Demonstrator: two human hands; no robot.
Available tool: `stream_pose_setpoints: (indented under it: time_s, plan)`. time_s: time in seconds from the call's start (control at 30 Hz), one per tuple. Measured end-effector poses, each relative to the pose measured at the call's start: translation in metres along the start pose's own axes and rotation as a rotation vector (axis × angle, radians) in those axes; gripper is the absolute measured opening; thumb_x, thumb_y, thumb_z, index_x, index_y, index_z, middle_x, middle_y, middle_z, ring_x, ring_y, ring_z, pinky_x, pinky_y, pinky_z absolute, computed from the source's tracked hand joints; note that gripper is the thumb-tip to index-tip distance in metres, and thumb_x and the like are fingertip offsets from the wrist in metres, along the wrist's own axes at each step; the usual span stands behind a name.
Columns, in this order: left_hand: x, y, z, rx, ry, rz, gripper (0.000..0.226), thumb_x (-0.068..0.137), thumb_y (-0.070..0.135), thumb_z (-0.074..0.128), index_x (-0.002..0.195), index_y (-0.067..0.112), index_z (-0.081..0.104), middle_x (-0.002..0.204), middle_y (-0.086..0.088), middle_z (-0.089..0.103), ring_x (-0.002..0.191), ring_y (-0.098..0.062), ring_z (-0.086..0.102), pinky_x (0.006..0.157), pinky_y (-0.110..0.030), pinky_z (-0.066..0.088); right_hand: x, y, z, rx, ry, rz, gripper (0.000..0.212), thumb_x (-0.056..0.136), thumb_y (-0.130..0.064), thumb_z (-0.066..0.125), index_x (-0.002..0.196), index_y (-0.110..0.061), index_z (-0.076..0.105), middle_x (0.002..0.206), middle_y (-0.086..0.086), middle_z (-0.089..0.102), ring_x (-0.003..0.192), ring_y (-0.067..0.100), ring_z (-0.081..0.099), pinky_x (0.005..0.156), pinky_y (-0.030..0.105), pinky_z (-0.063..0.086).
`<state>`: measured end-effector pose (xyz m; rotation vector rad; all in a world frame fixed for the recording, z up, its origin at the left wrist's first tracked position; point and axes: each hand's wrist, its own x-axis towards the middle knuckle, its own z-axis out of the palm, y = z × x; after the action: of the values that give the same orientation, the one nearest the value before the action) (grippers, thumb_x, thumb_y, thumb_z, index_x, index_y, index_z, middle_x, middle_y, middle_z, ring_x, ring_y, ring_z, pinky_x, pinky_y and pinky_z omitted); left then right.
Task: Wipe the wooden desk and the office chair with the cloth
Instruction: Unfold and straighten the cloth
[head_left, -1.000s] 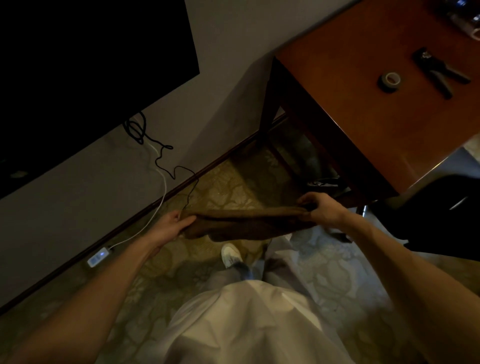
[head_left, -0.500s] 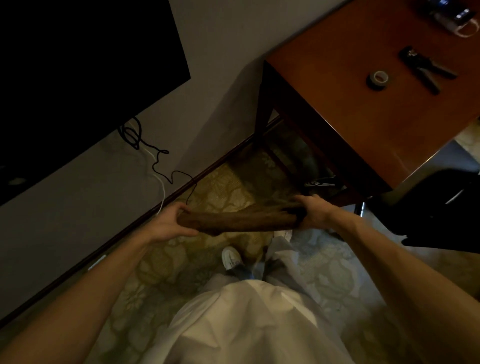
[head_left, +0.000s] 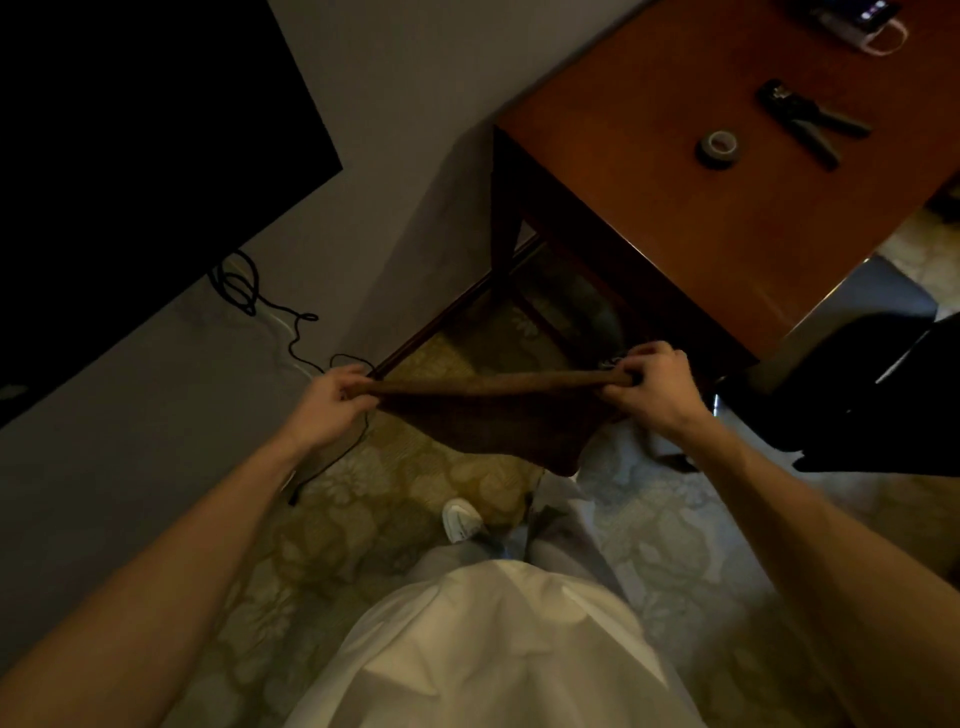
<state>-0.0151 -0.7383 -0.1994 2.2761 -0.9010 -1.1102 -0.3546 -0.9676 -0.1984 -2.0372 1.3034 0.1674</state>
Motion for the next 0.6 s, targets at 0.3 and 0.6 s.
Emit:
stream_pose_setpoints:
  time_s: [0.3,0.6]
  plan:
    - [0.037,0.082,-0.005,-0.36,0.299,0.092,0.009,0.102,0.007,0.059,0.109,0.01,0.062,0.095,0.003,0.065,0.088,-0.006,0.062,0.075,-0.013,0.052,-0.009,0.0,-0.044,0.518,0.201,-0.059,0.017,0.093,-0.034,0.074,0.099,-0.022,0.065,0.097,0.002,0.069,0.088,0.018,0.068,0.075,0.039,0.06]
    - [0.059,0.163,-0.006,-0.289,0.267,0.267,0.013,0.102,0.007,0.058,0.108,0.014,0.068,0.089,0.005,0.064,0.076,0.003,0.061,0.065,-0.008,0.048,-0.019,0.015,-0.106,0.492,0.434,-0.157,0.011,0.101,-0.028,0.063,0.096,-0.037,0.068,0.092,-0.009,0.07,0.083,0.001,0.067,0.074,0.023,0.057]
